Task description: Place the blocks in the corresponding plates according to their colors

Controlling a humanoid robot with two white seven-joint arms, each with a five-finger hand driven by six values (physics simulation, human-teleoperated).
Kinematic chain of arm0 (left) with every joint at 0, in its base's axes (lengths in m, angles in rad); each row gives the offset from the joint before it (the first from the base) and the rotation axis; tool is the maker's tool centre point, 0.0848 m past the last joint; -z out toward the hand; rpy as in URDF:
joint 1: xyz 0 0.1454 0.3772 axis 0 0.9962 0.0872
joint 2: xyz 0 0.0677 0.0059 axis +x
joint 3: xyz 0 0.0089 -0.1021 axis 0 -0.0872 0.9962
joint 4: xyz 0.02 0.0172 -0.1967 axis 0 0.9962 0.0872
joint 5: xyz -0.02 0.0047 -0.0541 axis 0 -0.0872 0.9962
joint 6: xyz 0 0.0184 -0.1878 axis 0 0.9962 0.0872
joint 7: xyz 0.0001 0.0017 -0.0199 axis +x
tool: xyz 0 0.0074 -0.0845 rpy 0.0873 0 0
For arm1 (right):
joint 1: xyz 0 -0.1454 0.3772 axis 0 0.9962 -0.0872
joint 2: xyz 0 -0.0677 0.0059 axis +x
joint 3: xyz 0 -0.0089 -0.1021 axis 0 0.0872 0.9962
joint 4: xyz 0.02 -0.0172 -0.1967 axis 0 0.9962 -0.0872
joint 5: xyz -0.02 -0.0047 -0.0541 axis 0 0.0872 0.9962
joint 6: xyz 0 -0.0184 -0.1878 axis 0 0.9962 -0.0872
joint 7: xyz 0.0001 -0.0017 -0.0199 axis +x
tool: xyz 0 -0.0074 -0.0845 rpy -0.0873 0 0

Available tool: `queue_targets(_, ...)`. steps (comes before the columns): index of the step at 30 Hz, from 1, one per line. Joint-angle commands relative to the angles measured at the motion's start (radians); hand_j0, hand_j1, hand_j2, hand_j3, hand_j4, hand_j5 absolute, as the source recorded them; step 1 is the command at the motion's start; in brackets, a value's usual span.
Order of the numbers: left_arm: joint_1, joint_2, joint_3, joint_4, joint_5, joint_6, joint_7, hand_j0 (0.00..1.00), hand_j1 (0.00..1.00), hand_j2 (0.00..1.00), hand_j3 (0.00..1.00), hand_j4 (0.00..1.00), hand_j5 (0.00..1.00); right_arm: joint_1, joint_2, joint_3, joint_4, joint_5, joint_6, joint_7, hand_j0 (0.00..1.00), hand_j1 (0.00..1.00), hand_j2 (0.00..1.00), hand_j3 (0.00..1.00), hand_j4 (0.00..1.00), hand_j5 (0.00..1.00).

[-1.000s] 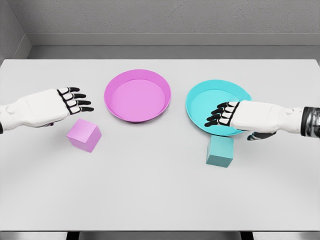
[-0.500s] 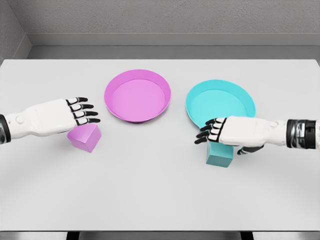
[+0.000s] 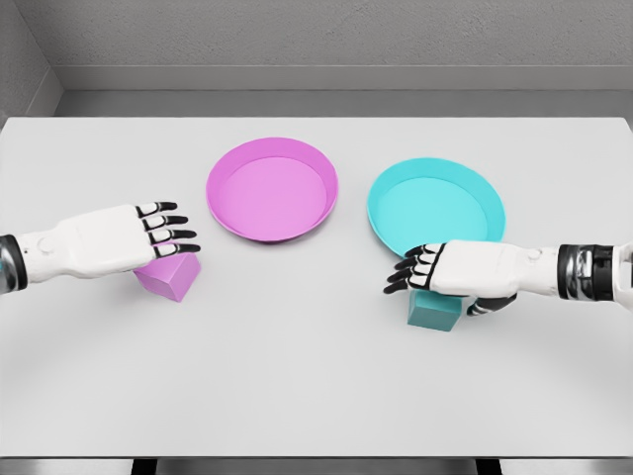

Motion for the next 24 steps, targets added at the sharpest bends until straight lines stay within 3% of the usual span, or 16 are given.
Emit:
queue_targets(1, 0.000, 0.000, 0.000, -0.009, 0.001, 0.001, 0.000, 1.00, 1.00, 1.00, 1.00, 1.00, 1.00, 0.000, 0.001, 0.007, 0.009, -0.006, 0.003, 0.000, 1.00, 1.00, 1.00, 1.00, 1.00, 1.00)
queue_targets(10, 0.021, -0.005, 0.000, -0.018, -0.030, 0.001, -0.029, 1.00, 1.00, 1.00, 1.00, 1.00, 1.00, 0.000, 0.009, 0.027, 0.020, 0.013, 0.003, 0.000, 1.00, 1.00, 1.00, 1.00, 1.00, 1.00)
queue_targets(13, 0.021, -0.011, -0.009, -0.015, -0.042, 0.001, -0.029, 1.00, 1.00, 1.00, 1.00, 1.00, 1.00, 0.000, 0.009, 0.027, 0.021, 0.033, 0.003, 0.000, 0.70, 0.70, 0.70, 0.70, 0.70, 0.70)
queue_targets(16, 0.018, -0.023, -0.015, -0.009, -0.057, 0.001, -0.029, 1.00, 1.00, 1.00, 1.00, 1.00, 1.00, 0.000, 0.009, 0.027, 0.021, 0.034, 0.003, 0.000, 0.56, 0.56, 0.56, 0.56, 0.56, 0.56)
queue_targets(24, 0.015, -0.046, -0.033, 0.008, -0.073, 0.001, -0.030, 1.00, 1.00, 1.00, 1.00, 1.00, 1.00, -0.006, 0.010, 0.023, 0.018, 0.034, 0.003, 0.000, 0.53, 0.53, 0.53, 0.53, 0.53, 0.53)
